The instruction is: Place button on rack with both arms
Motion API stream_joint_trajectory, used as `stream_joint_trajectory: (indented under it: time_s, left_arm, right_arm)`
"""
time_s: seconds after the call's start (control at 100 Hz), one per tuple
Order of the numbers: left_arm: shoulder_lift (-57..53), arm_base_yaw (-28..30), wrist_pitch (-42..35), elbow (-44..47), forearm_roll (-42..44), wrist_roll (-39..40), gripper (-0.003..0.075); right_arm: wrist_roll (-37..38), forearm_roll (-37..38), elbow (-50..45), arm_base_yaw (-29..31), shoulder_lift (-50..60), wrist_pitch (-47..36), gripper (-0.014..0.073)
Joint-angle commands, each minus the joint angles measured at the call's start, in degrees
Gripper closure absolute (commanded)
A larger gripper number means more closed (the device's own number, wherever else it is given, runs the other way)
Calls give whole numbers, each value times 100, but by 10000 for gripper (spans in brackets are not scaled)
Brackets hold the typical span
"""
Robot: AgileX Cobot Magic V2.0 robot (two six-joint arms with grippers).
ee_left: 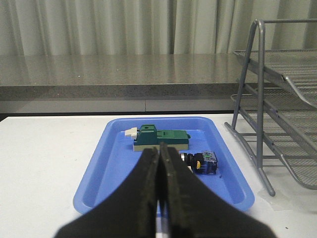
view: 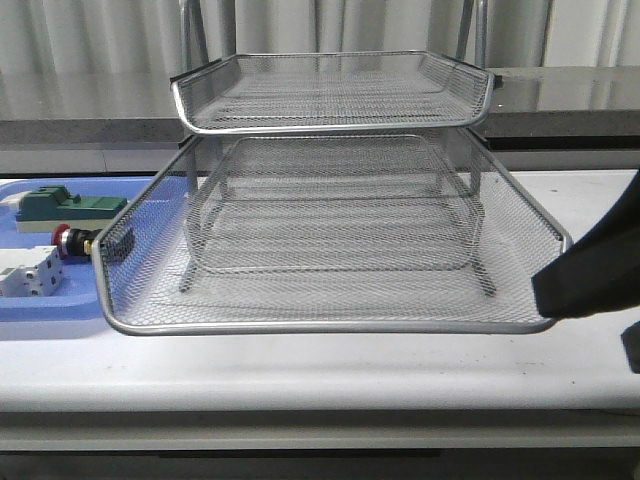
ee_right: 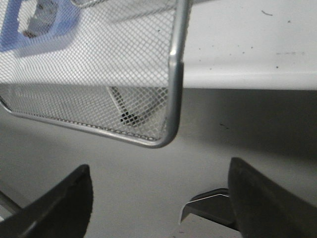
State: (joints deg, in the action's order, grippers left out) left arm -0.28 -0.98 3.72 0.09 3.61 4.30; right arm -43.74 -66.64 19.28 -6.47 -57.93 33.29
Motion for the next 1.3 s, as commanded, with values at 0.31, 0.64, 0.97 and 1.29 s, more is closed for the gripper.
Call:
stream_joint_trajectory:
  time_s: [0.31, 0.64, 0.97, 1.29]
  left_arm:
    - [-184, -26, -453, 273, -37, 60, 740]
    - [-184, -26, -453, 273, -37, 60, 740]
    - [-184, -26, -453, 252, -41, 60, 740]
    - [74, -26, -66, -527, -753, 60, 740]
  right_arm:
    - [4174, 5716, 1915, -25, 1535, 1545, 46]
    - [4739, 6811, 2124, -25, 2835, 1842, 109]
    - [4739, 7034, 2124, -25, 3272, 1856, 580]
    - [4739, 7028, 2119, -25, 3272, 1856, 664]
